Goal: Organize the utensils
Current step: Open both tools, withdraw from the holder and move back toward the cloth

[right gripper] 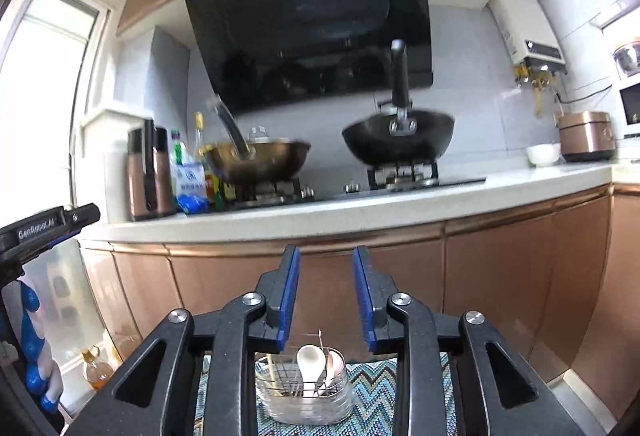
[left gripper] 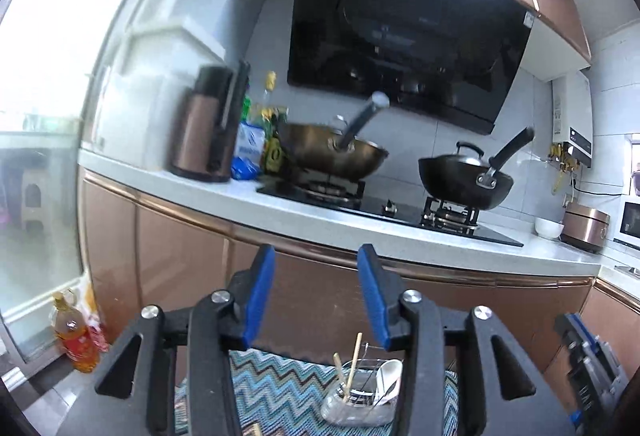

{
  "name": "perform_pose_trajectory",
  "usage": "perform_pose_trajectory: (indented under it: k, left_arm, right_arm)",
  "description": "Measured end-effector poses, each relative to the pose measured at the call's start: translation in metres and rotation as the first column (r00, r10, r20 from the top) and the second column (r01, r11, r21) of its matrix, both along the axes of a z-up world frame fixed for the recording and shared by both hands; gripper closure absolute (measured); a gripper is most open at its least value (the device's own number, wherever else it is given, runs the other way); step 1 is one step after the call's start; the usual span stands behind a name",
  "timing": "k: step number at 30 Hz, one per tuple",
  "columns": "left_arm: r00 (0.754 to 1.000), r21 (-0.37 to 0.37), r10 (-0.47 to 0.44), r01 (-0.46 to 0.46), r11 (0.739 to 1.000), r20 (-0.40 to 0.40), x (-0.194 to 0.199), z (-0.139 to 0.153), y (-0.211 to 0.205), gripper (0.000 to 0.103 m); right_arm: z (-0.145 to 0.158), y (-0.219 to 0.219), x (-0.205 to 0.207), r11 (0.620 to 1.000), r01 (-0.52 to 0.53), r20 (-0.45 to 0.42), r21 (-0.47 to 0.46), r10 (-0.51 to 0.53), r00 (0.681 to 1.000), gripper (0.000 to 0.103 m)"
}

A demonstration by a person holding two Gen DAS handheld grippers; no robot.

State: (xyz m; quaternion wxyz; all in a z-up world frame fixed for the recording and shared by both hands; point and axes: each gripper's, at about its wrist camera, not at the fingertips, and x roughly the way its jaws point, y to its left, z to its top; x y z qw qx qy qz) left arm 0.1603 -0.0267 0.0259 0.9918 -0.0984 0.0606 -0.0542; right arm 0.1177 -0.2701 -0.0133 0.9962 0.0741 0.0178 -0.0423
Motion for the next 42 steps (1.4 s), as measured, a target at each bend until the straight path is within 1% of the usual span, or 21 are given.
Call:
perform_pose_trajectory:
  k: [2,3,7,12,17,21,26,29,35,37,42]
  left_arm:
    - [1.000,0.008,0.009,-0.009,1.000,0.006,-0.021,0.007,0.011,0.061]
    - [1.000,0.008,0.011,-0.011,1.000,0.009,-0.033,0.010,0.018,0.061]
    - [1.000,-0.004,0.019,-0.019,1.000,0.000,-0.060,0.017,0.039,0.061]
    - [0.999,-0.014,0.040,-0.040,0.999,-0.022,-0.083,0.015,0.060,0.061]
    - [0.997,-0.027,0.063,-0.065,0.998,-0.052,-0.098,0.007,0.078,0.061]
    - [0.993,-0.029,0.073,-0.075,0.997,-0.088,-0.100,-0.001,0.086,0.061]
    - [0.990,-0.043,0.088,-0.093,0.995,-0.112,-0.102,-0.009,0.097,0.061]
    - [0.986,-0.048,0.098,-0.105,0.993,-0.131,-0.102,-0.016,0.103,0.061]
    - [0.976,-0.038,0.090,-0.099,0.994,-0.198,-0.088,-0.034,0.104,0.061]
    - [0.969,-0.037,0.077,-0.088,0.995,-0.235,-0.081,-0.043,0.102,0.061]
    - [0.956,-0.033,0.066,-0.079,0.996,-0.286,-0.067,-0.060,0.097,0.061]
  right_arm:
    - [0.011,0.002,-0.023,1.000,-0.005,0.026,0.000,0.005,1.000,0.074]
    - [0.016,0.002,-0.028,1.000,-0.009,0.033,0.001,0.009,0.999,0.073]
    - [0.029,0.006,-0.057,1.000,-0.023,0.057,0.005,0.023,0.998,0.071]
    - [0.030,0.007,-0.085,1.000,-0.030,0.059,0.004,0.030,0.998,0.071]
    - [0.026,0.004,-0.099,0.999,-0.030,0.041,-0.011,0.030,0.999,0.070]
    - [0.024,0.001,-0.106,1.000,-0.030,0.034,-0.009,0.030,0.999,0.070]
    - [0.020,-0.003,-0.110,0.999,-0.035,0.027,-0.002,0.035,0.999,0.070]
    - [0.012,-0.006,-0.108,0.999,-0.042,0.006,0.003,0.042,0.999,0.070]
    - [-0.004,-0.011,-0.099,0.998,-0.059,-0.041,0.018,0.060,0.997,0.070]
    - [-0.008,-0.012,-0.096,0.998,-0.066,-0.057,0.019,0.067,0.996,0.070]
    - [-0.018,-0.013,-0.088,0.997,-0.077,-0.095,0.017,0.078,0.992,0.070]
